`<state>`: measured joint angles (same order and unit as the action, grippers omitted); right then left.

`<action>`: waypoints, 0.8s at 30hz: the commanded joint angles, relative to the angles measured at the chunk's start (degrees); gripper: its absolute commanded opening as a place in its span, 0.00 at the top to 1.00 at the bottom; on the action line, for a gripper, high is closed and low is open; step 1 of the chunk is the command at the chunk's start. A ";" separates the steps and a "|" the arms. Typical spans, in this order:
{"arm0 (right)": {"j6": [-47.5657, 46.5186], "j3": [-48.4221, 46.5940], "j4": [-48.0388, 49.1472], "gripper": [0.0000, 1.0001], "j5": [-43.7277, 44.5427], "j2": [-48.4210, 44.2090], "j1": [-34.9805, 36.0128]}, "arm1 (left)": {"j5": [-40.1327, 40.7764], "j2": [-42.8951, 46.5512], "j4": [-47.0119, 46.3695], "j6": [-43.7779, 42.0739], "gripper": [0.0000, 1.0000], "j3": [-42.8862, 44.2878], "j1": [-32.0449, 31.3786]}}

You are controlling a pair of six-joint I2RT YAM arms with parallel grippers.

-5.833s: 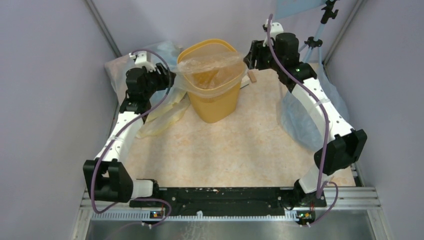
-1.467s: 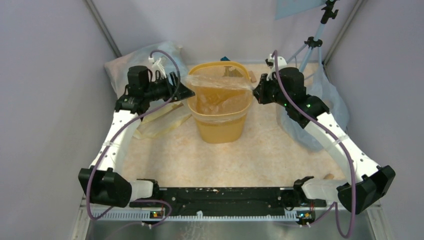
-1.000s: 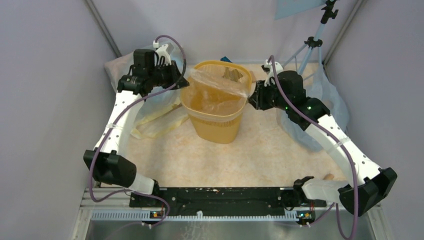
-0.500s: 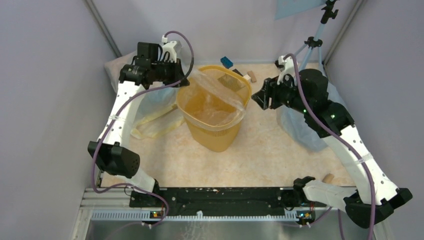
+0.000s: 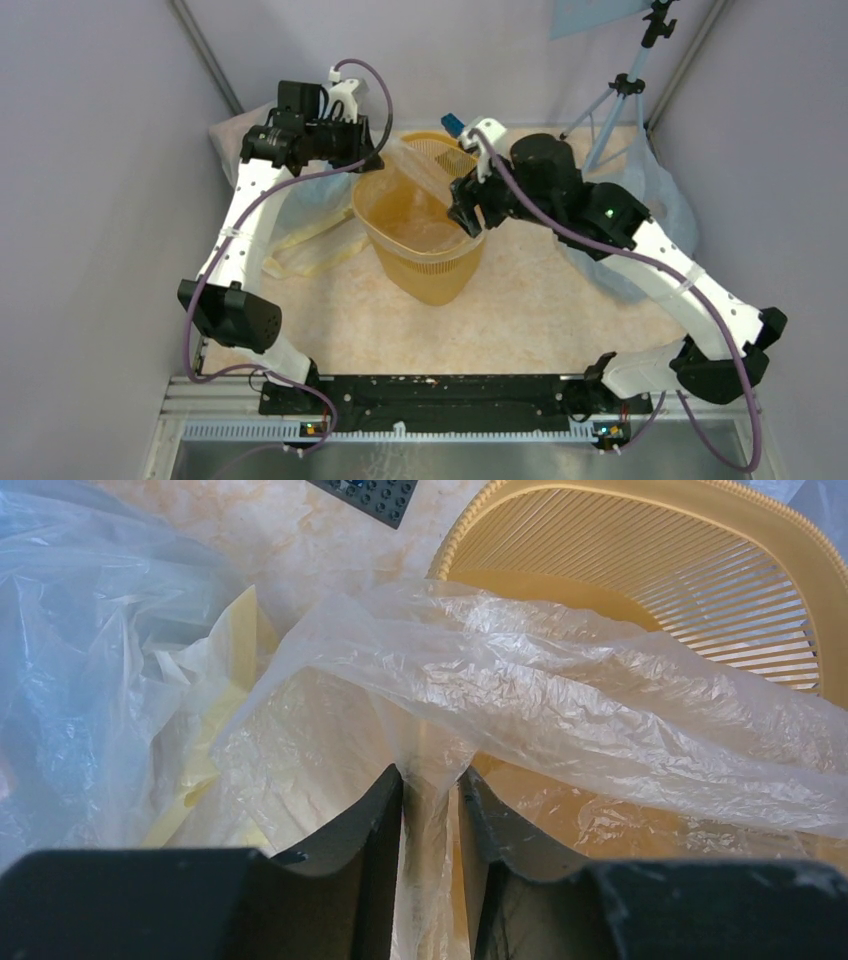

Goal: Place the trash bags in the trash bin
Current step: Place the trash bag in the trash bin.

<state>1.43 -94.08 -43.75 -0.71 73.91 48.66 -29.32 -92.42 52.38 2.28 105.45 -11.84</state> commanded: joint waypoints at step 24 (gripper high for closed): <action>3.06 4.62 -4.86 0.52 30.10 -0.84 4.85 | -0.31 3.47 -2.76 -3.53 0.67 -2.66 -0.76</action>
<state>1.74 -91.20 -49.34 26.39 76.12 54.68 -29.08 -91.85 51.88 0.01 103.63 -12.19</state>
